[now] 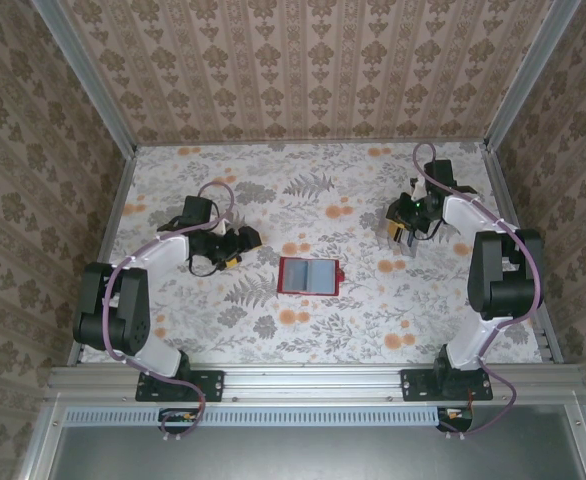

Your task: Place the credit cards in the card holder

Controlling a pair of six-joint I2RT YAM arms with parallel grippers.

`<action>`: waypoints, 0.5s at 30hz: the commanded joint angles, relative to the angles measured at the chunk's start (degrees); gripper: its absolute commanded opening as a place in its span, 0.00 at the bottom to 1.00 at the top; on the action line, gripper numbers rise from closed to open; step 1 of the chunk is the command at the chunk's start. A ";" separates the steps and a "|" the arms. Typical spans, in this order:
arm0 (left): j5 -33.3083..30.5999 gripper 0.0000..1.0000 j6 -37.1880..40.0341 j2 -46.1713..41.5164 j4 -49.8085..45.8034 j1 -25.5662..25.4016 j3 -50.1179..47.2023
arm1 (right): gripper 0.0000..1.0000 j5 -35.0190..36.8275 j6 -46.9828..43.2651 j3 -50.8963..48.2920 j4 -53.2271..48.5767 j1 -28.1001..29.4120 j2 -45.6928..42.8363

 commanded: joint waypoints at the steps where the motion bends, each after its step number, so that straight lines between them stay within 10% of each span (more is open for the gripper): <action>1: -0.56 0.82 1.44 0.19 -0.91 -0.22 -0.18 | 0.22 -2.43 1.43 0.26 1.01 -0.28 0.21; 15: 0.05 0.82 1.52 1.44 -0.55 -0.22 -0.29 | 0.31 6.18 -3.18 2.54 -5.08 0.80 1.32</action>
